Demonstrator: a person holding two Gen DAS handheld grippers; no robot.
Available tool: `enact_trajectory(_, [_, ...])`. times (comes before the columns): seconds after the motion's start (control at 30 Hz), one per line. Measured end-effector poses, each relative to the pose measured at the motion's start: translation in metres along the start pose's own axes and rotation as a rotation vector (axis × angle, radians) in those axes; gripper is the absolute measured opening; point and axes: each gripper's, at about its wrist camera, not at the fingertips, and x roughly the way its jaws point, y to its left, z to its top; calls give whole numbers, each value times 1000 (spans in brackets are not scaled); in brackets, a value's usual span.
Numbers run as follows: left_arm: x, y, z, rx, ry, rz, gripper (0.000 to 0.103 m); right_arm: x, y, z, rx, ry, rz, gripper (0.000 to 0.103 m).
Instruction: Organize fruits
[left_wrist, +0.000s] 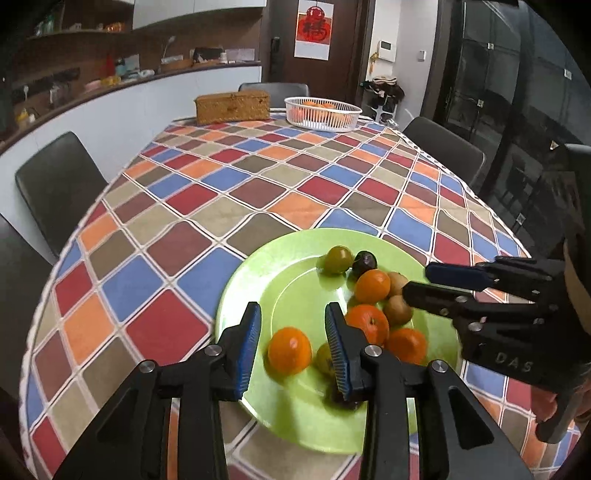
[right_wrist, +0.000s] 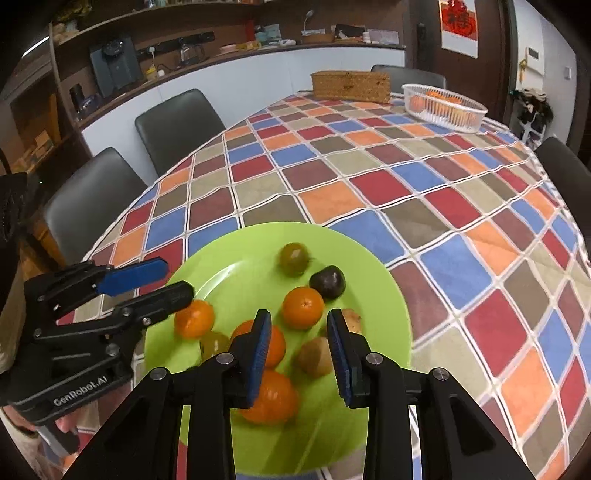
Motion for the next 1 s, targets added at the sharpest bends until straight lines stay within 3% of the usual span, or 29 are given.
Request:
enact_trajectory(0.3, [-61,-25,-16,44,-79,59,45,-67,8,-24,5,-126,-77,46])
enact_trajectory(0.47, [-100,-37,-27,31,-146,71,59,-112,15,-43,7,-203,-135,57])
enact_trajectory(0.73, [-153,-63,-56,51,-234,119,75,-169,19,-84,52,-275,-188,75])
enact_trajectory(1.0, [-194,-85,-83,79,-289,144,83,-210,27,-124,55,-312,-222,80])
